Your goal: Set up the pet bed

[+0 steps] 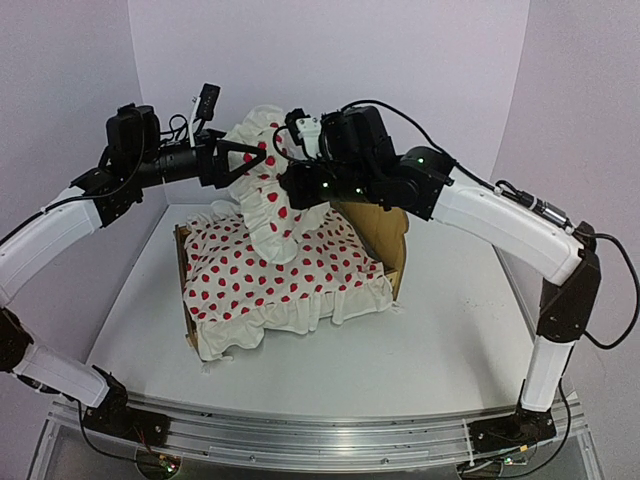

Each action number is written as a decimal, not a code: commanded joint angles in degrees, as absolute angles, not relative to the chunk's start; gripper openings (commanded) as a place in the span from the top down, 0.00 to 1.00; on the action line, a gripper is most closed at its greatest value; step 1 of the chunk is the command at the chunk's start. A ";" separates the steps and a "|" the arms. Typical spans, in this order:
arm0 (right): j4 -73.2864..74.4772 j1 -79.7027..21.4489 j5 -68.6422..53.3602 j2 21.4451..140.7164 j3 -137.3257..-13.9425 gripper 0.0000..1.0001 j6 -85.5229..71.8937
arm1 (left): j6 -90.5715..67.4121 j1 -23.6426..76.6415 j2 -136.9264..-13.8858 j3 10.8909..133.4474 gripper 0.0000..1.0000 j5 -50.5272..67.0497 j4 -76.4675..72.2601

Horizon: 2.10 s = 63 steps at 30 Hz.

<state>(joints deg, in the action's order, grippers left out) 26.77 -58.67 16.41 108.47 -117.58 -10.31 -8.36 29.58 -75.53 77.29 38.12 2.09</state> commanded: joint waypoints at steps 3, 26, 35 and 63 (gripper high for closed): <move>20.07 -58.85 11.53 107.40 -120.63 1.00 -8.68 | -11.83 29.58 -78.02 82.01 0.88 30.95 7.75; 0.44 -58.76 11.92 100.48 -95.14 0.25 20.90 | -0.98 27.51 -80.42 83.85 1.00 48.19 8.16; -4.65 -58.71 16.74 102.52 -96.04 0.65 21.75 | 0.62 27.51 -81.59 84.28 1.00 51.46 7.98; 45.83 -45.81 34.00 128.69 -132.50 1.00 -2.53 | 12.38 20.13 -78.46 81.29 0.00 20.60 11.25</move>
<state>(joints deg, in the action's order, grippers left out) 44.48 -46.40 32.81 127.85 -129.29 -0.12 10.82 20.08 -81.10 82.30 21.78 11.04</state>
